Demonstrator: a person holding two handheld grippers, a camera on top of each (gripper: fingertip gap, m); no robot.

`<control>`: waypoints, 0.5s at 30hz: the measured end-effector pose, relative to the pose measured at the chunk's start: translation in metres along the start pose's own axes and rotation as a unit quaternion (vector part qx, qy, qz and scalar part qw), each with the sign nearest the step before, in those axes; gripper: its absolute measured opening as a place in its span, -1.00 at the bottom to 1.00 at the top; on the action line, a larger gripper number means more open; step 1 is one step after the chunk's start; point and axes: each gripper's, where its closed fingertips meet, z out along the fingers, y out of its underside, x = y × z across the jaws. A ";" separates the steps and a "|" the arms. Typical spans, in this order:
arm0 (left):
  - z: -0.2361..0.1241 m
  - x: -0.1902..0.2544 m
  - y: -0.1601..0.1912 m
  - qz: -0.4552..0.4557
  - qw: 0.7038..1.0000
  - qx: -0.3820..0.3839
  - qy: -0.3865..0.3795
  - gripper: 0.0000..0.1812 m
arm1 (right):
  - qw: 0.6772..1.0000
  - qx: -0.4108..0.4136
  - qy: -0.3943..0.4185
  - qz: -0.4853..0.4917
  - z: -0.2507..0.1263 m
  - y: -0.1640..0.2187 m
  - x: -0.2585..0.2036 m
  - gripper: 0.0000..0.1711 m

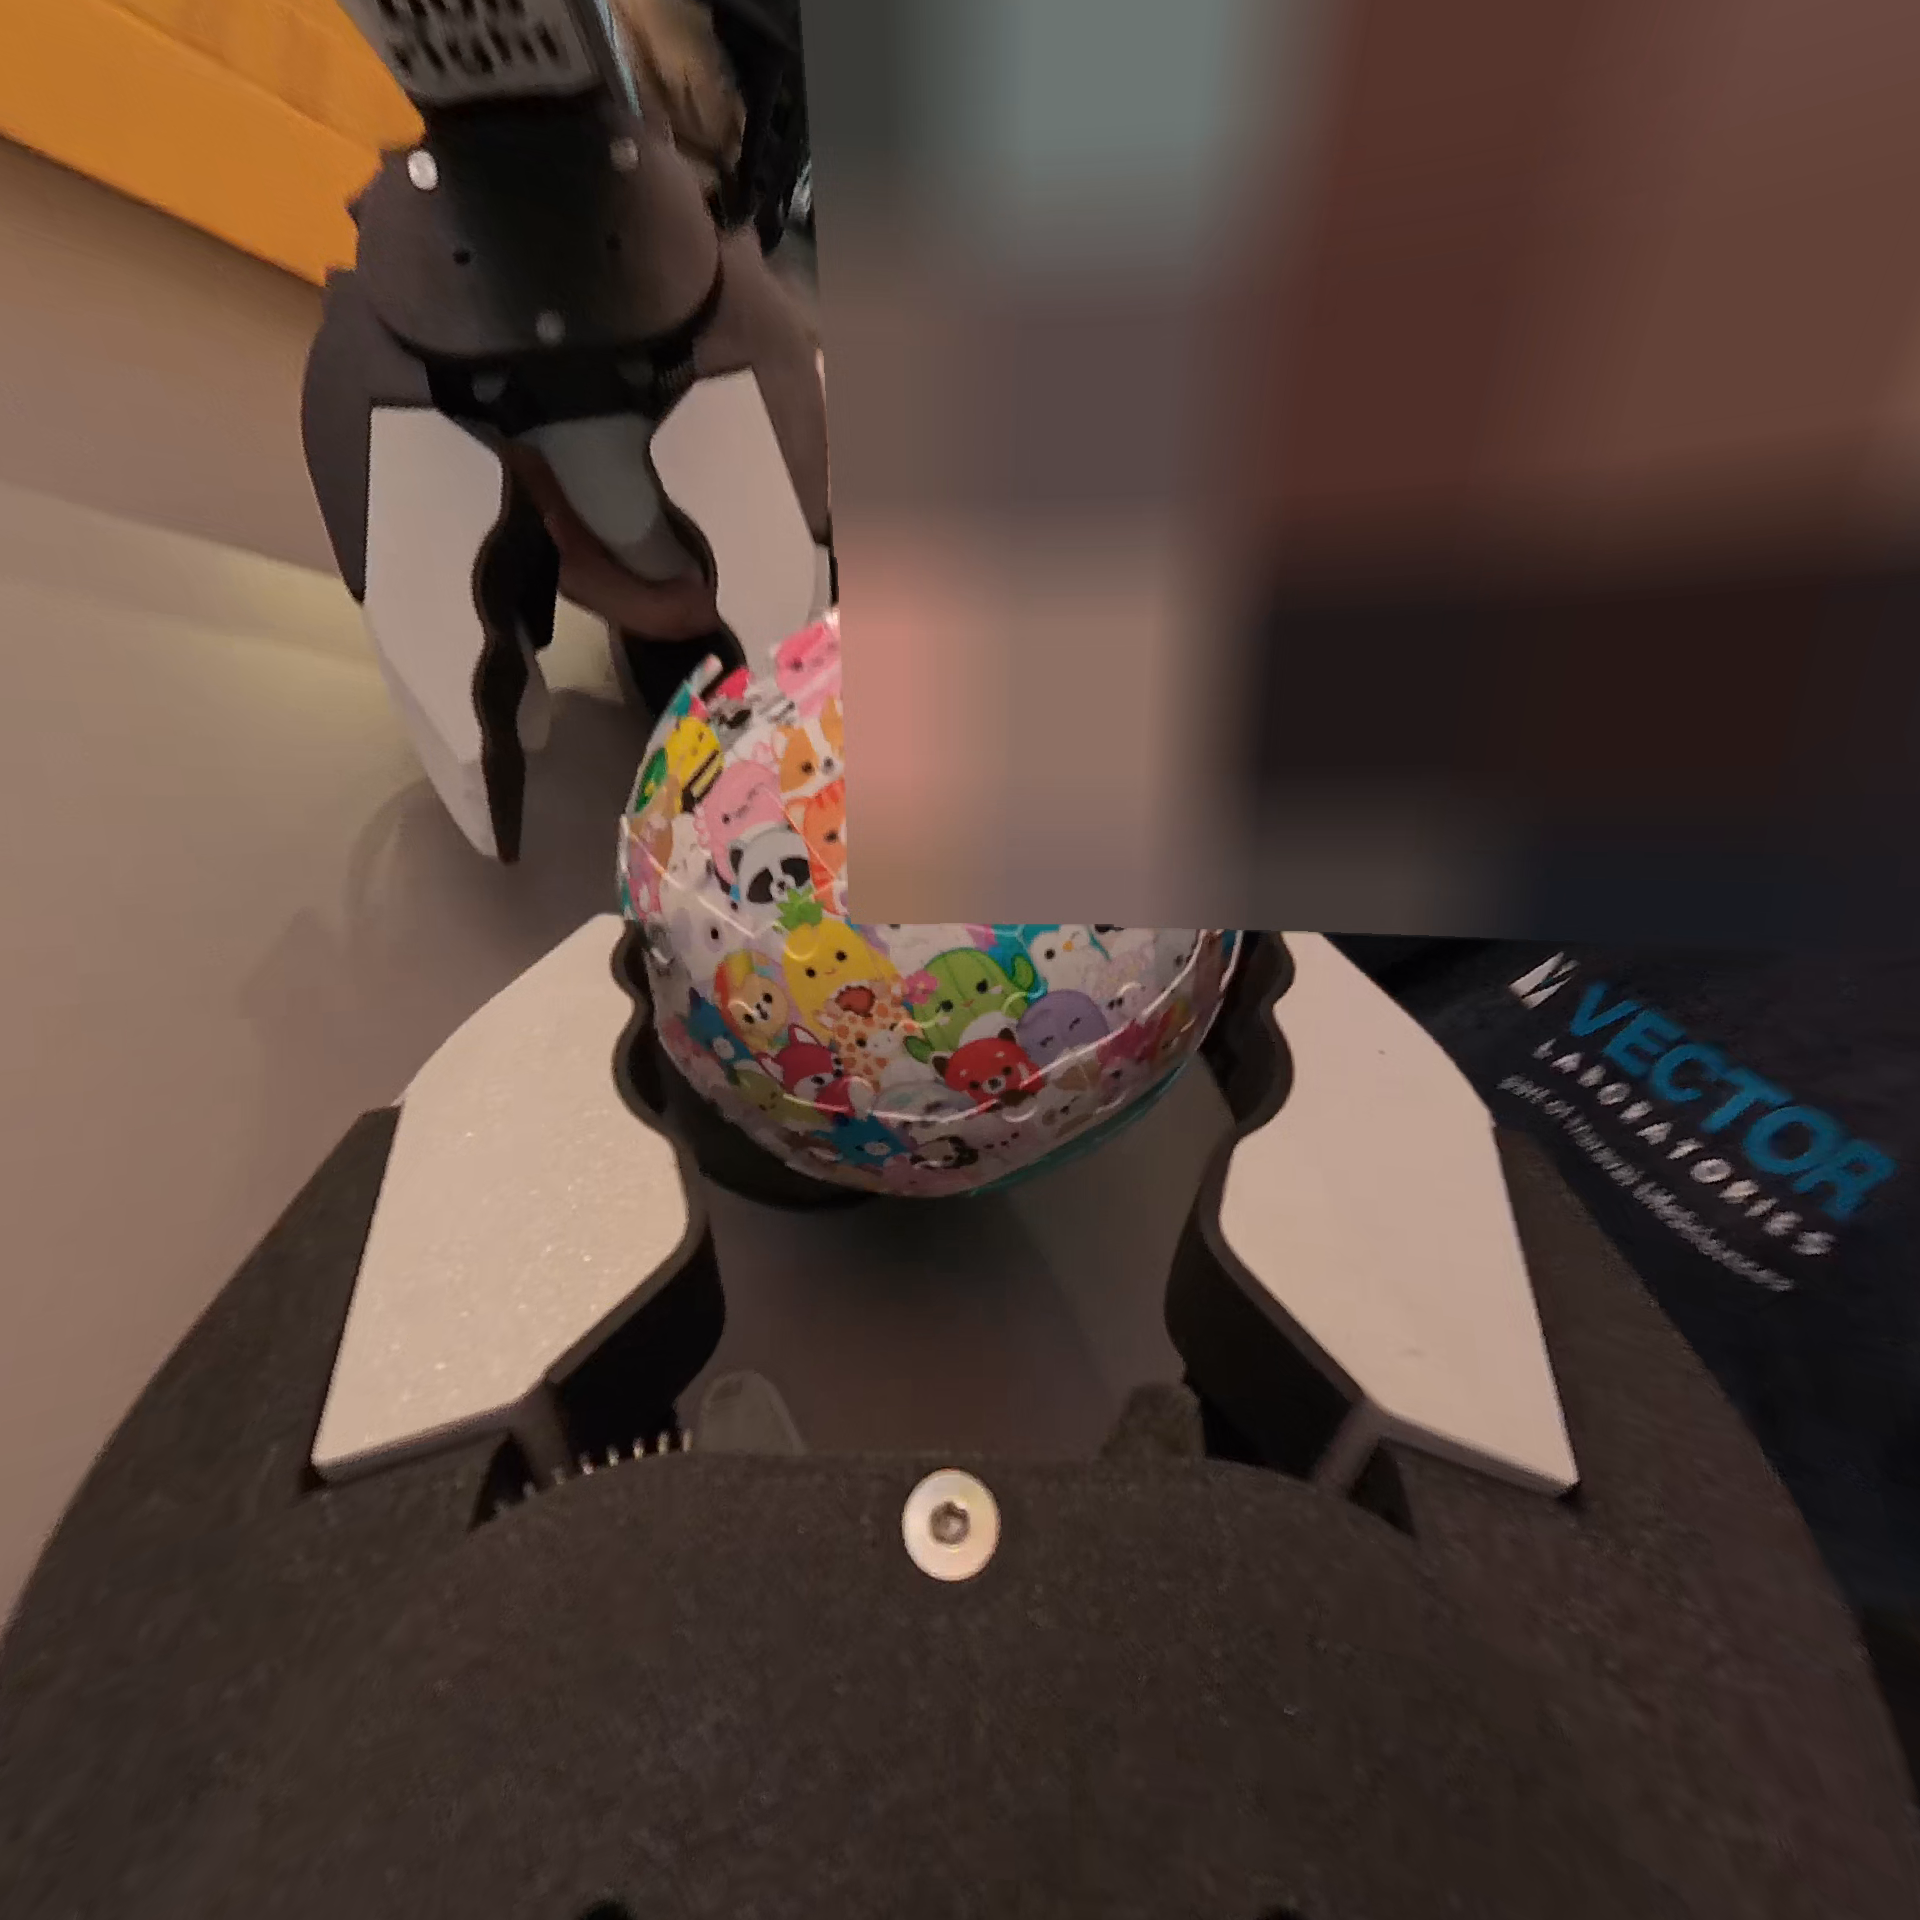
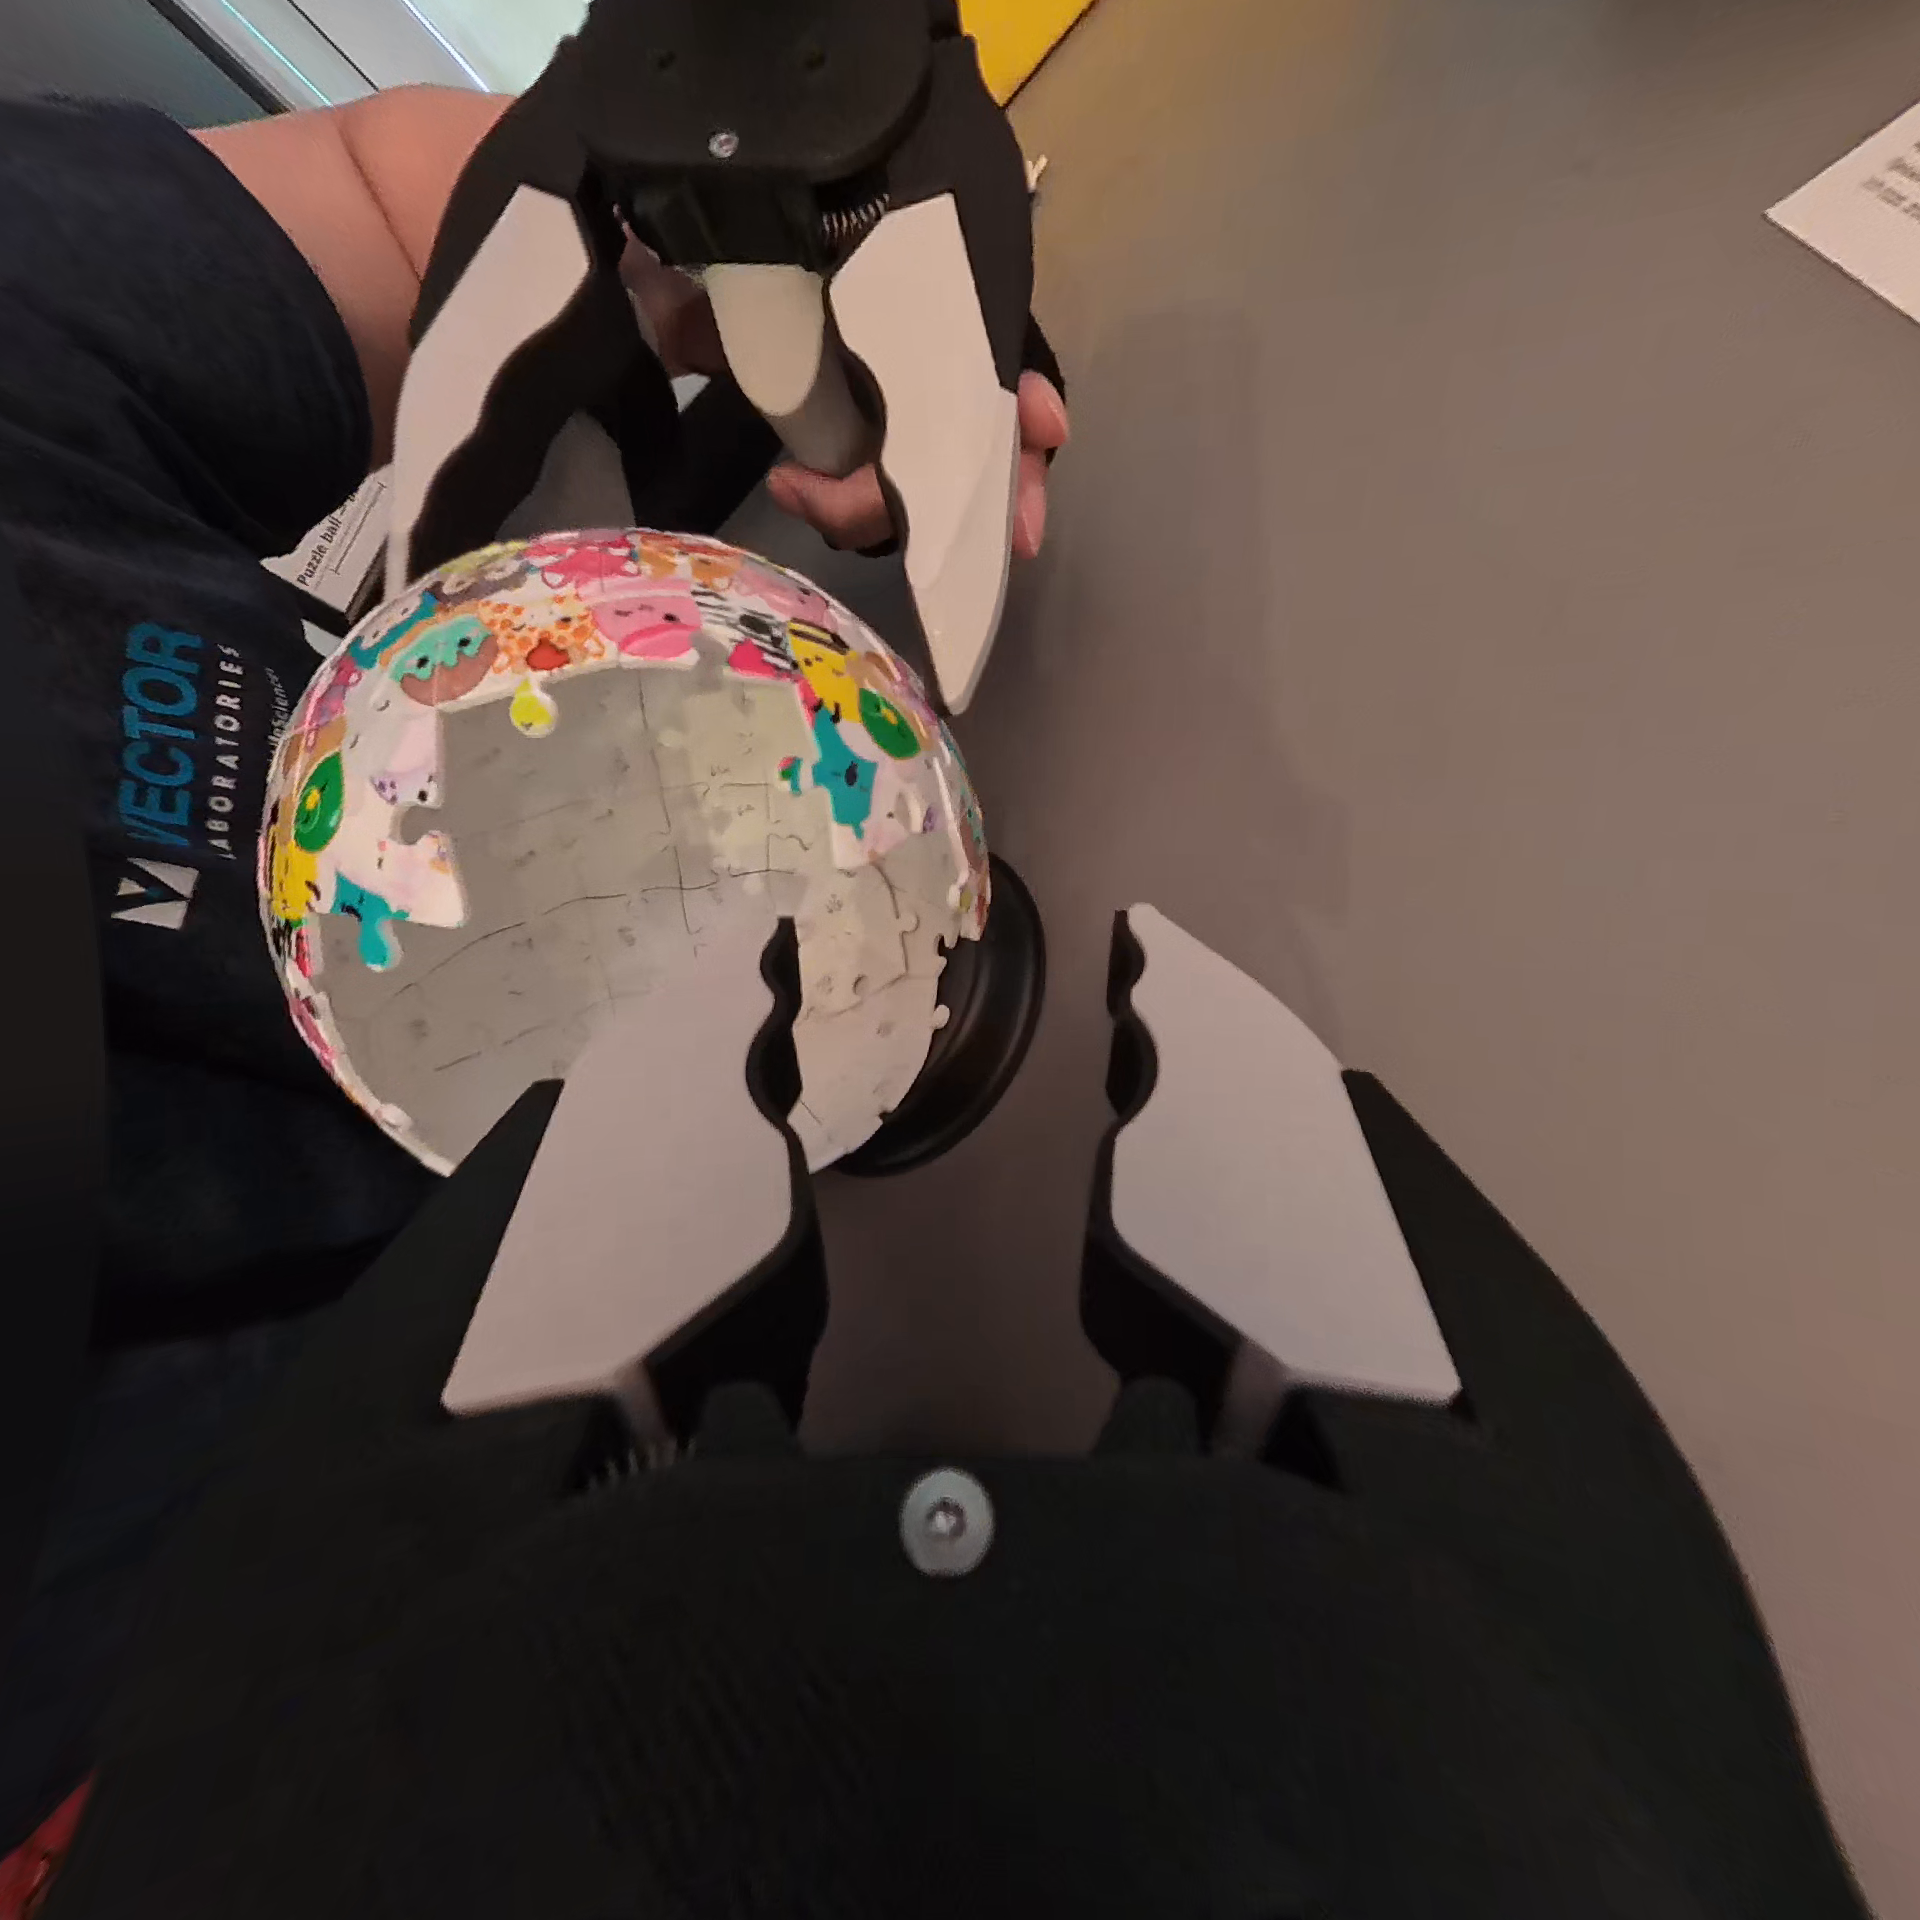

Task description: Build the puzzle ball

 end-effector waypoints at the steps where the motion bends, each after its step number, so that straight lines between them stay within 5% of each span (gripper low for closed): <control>1: -0.002 0.000 -0.001 -0.002 1.000 0.004 0.004 0.17 | 1.000 0.002 -0.005 0.000 0.000 -0.001 -0.001 -0.32; 15: -0.028 0.000 0.000 0.034 0.987 -0.033 -0.157 0.34 | 1.000 -0.010 -0.028 0.000 0.002 -0.001 0.004 -0.32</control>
